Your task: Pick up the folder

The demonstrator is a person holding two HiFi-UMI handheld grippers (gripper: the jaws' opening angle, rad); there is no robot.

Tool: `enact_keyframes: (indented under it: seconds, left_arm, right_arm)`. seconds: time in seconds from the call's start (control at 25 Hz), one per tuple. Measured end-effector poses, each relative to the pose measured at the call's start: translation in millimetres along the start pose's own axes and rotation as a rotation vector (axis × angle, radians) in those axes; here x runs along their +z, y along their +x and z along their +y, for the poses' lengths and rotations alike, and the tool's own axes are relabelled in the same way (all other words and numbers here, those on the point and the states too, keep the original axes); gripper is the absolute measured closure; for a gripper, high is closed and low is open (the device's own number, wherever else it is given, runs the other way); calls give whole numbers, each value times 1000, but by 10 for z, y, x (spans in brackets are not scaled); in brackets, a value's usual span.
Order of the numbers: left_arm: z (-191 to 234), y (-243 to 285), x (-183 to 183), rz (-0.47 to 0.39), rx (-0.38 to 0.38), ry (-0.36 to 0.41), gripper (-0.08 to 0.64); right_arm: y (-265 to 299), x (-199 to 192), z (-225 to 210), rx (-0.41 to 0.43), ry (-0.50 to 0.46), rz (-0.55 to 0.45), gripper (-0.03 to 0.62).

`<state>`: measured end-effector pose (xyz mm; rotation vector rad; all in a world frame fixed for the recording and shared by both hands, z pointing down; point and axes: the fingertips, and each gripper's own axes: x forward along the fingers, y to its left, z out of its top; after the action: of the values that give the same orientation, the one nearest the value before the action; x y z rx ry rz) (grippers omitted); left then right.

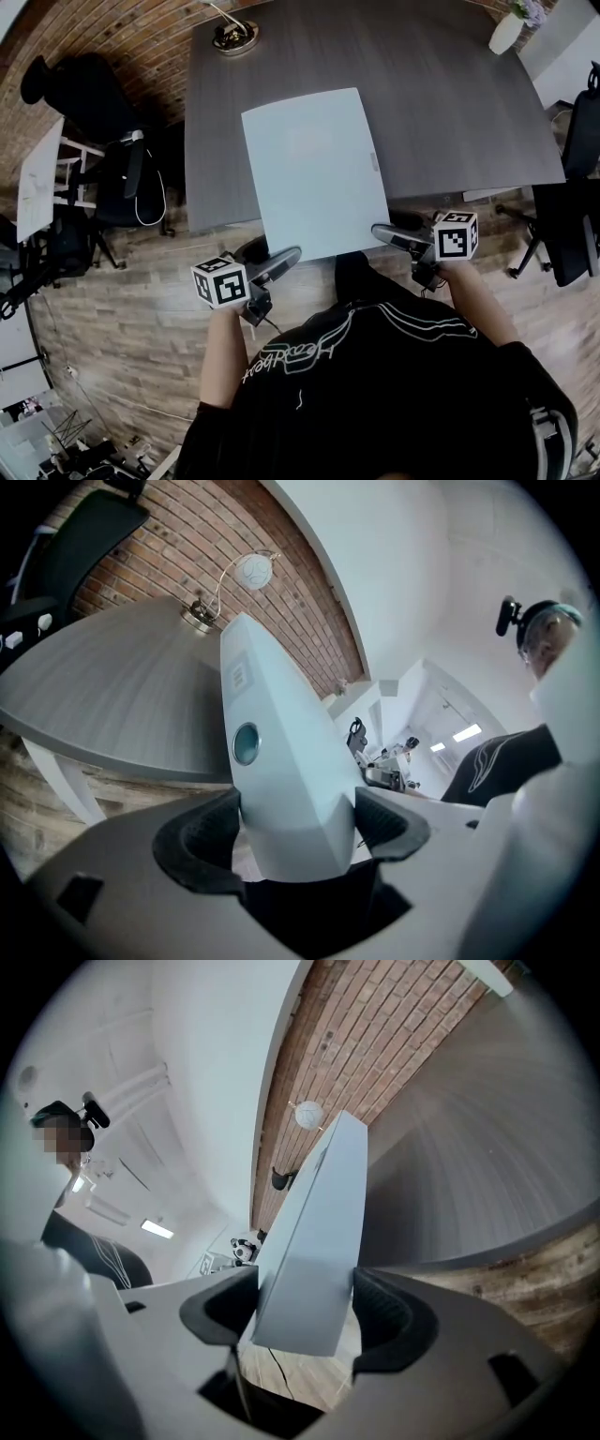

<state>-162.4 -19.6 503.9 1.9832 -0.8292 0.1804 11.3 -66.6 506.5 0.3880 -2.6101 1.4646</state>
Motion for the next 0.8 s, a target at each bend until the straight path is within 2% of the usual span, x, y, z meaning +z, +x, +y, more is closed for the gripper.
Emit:
enact_keyframes:
  seconds: [0.64, 0.8]
  left_arm:
    - [-887, -513, 306, -121, 18, 205, 187]
    - [-1051, -583, 346, -147, 17, 234, 187]
  right_arm:
    - [-352, 225, 918, 46, -177, -108, 318]
    - [-441, 278, 1080, 51, -208, -139, 318]
